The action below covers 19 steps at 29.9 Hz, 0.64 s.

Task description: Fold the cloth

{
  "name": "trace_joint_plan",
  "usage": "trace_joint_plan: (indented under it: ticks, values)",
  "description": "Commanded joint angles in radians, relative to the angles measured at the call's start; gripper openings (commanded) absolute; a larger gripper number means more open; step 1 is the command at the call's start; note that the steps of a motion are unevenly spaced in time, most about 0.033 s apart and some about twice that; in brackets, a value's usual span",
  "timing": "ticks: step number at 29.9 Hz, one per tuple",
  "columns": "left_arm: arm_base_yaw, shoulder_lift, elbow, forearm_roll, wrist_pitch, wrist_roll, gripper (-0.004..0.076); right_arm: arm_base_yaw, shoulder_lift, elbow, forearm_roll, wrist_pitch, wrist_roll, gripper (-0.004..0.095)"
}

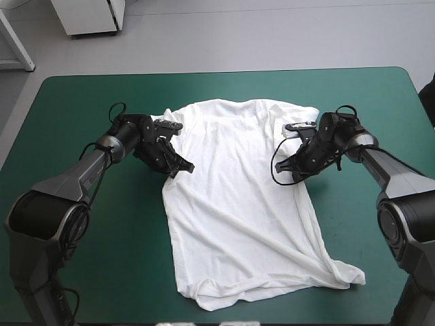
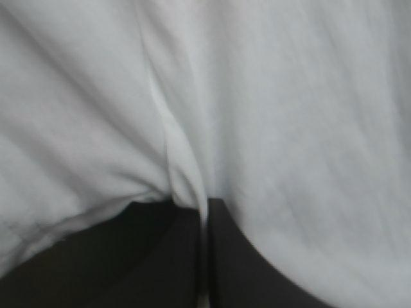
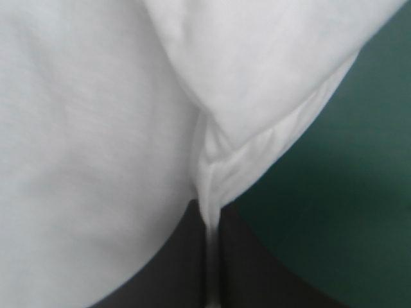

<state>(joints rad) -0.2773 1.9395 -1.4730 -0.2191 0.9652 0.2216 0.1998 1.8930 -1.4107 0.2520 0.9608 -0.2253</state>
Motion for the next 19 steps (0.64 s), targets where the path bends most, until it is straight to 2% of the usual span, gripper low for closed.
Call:
trace_joint_plan:
  ticks: [1,5,12,19]
  values:
    - [-0.010,-0.116,-0.010,-0.007,0.099,0.013,-0.0010,0.007,-0.060,-0.090,0.019,0.029,0.002,-0.0013]
    - [-0.010,-0.259,-0.010,0.072,0.138,0.008,-0.0010,0.002,-0.095,-0.217,0.019,0.054,0.041,-0.0013]
    - [0.004,-0.472,-0.023,0.170,0.135,-0.005,-0.0010,-0.002,-0.171,-0.368,-0.020,0.118,0.091,-0.0013]
    - [0.002,-0.531,-0.233,0.159,0.195,0.002,-0.0010,-0.002,-0.300,-0.402,-0.061,0.102,0.127,-0.0013]
